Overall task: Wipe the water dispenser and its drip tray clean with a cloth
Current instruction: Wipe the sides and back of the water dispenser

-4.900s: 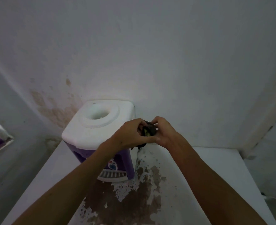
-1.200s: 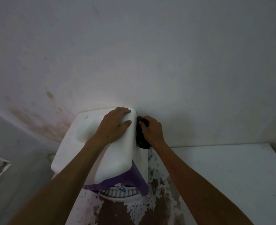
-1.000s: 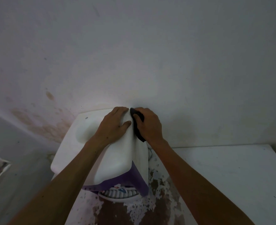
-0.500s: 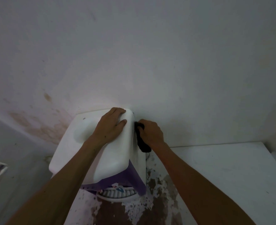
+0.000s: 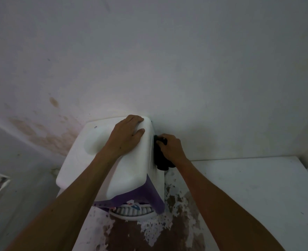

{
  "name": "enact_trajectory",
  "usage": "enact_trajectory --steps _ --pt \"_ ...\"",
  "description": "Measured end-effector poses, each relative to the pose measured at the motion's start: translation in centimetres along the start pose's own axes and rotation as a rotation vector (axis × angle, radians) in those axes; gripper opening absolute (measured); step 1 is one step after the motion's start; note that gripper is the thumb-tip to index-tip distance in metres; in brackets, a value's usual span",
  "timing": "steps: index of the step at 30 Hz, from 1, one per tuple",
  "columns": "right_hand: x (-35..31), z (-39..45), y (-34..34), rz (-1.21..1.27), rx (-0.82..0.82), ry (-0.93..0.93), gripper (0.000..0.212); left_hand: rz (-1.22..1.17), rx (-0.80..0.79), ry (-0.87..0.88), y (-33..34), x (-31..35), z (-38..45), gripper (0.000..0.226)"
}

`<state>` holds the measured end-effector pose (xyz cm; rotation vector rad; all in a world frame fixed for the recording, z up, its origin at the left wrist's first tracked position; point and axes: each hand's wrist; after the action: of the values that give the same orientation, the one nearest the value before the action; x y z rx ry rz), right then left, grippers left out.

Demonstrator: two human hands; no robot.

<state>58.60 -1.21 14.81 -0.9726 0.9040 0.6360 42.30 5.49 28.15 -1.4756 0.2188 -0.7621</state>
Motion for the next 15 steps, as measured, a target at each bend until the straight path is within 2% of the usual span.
enact_trajectory --steps 2,5,8,10,13,15 --pt "-1.1 0.5 -0.8 0.028 0.046 -0.054 0.020 0.002 -0.011 -0.005 0.0 0.1 -0.1 0.051" --pt "-4.2 2.3 -1.8 0.060 0.210 -0.168 0.019 0.019 -0.006 -0.001 -0.1 0.3 -0.2 0.053" --pt "-4.7 2.5 -1.2 0.065 0.257 -0.176 0.019 0.030 0.003 0.004 -0.1 0.4 -0.2 0.056" --pt "-2.9 1.4 -0.2 0.051 0.199 -0.104 0.020 0.041 0.008 0.007 -0.1 0.4 -0.3 0.059" --pt "0.4 -0.4 0.5 0.012 -0.041 0.057 0.025 0.054 0.004 0.011 -0.1 0.3 -0.3 0.059" --pt "1.0 -0.4 -0.3 -0.017 -0.154 0.072 0.027 0.058 0.005 0.010 -0.1 0.3 -0.2 0.058"
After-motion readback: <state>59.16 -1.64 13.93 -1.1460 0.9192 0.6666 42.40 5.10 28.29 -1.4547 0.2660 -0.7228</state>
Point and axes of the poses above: each hand's wrist, its own z-axis towards the middle knuckle, its own y-axis out of the palm, x = y × z, and after that the axes turned 10 degrees about -y, right-handed
